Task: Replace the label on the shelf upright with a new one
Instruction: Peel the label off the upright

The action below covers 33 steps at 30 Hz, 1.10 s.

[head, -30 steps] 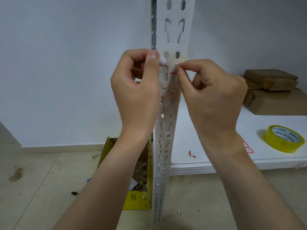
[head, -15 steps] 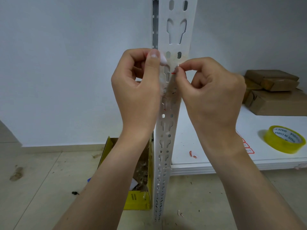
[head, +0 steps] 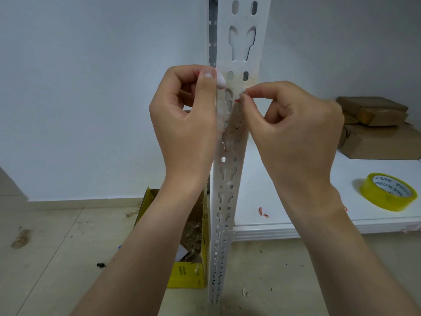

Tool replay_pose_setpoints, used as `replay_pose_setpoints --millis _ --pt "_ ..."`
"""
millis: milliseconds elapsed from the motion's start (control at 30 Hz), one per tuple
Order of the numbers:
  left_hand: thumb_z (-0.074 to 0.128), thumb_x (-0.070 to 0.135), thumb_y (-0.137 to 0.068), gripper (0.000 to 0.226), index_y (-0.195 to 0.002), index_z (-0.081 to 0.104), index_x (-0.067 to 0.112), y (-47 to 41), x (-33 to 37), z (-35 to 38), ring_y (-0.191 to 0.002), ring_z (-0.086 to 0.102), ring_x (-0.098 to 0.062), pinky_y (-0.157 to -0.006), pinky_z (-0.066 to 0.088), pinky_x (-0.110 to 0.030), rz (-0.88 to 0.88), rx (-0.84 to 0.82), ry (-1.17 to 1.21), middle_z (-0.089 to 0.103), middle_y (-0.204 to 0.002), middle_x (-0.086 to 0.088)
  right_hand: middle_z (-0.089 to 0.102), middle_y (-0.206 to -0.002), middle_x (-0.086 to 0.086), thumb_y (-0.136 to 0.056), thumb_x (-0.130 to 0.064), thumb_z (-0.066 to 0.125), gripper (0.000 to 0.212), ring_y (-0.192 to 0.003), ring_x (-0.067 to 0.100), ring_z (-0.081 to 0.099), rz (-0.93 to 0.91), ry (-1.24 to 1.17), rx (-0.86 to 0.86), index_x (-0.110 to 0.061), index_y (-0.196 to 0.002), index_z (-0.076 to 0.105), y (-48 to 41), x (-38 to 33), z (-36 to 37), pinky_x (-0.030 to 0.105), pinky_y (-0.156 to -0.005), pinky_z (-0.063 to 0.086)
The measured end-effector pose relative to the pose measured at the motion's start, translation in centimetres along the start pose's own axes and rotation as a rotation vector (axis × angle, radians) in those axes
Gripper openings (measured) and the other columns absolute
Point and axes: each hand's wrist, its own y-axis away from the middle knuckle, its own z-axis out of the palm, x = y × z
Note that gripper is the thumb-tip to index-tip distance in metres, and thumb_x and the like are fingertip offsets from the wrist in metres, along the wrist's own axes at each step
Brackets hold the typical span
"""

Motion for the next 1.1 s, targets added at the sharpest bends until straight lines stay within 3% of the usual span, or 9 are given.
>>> replay_pose_setpoints --millis 233,600,767,933,1100 --pt "0.059 0.015 -0.099 0.02 -0.082 0.065 0.023 -0.2 0.0 0.0 -0.067 0.054 -0.009 -0.066 0.047 -0.029 0.009 0.013 0.003 0.073 -0.087 0.004 0.061 -0.052 0.001 -0.096 -0.033 0.075 0.029 -0.042 0.016 0.05 -0.093 0.004 0.098 -0.01 -0.114 0.078 0.4 0.6 -0.3 0.037 -0.051 0.051" --pt "0.059 0.014 -0.1 0.016 -0.087 0.068 0.015 0.1 -0.2 0.3 -0.066 0.054 -0.011 -0.064 0.046 -0.027 0.002 0.003 0.008 0.073 -0.087 0.001 0.068 -0.06 0.001 -0.098 -0.032 0.072 0.021 -0.046 0.018 0.054 -0.033 0.009 0.048 -0.014 -0.094 0.082 0.5 0.4 0.5 0.037 -0.047 0.05" --pt "0.059 0.015 -0.1 0.015 -0.089 0.068 0.013 0.3 -0.1 0.3 -0.067 0.055 -0.01 -0.064 0.047 -0.024 -0.006 0.0 0.015 0.074 -0.088 0.0 0.048 -0.055 -0.01 -0.096 -0.031 0.073 0.019 -0.046 0.013 0.043 0.041 0.022 0.07 -0.016 -0.088 0.08 0.3 -0.4 0.5 0.028 -0.05 0.041" --pt "0.06 0.015 -0.1 0.015 -0.088 0.068 0.014 0.2 -0.1 0.4 -0.068 0.056 -0.011 -0.065 0.047 -0.024 -0.014 0.001 0.017 0.074 -0.089 -0.002 0.059 -0.056 -0.005 -0.096 -0.033 0.071 0.018 -0.048 0.014 0.051 0.101 0.027 0.055 -0.016 -0.091 0.078 0.4 -1.0 0.8 0.036 -0.052 0.051" --pt "0.059 0.015 -0.1 0.015 -0.088 0.068 0.014 0.3 0.0 0.3 -0.068 0.056 -0.009 -0.065 0.047 -0.021 -0.013 -0.004 0.013 0.073 -0.088 -0.001 0.057 -0.056 -0.007 -0.096 -0.034 0.069 0.015 -0.049 0.014 0.053 0.144 0.039 0.042 -0.02 -0.092 0.076 0.4 -1.4 0.9 0.038 -0.057 0.055"
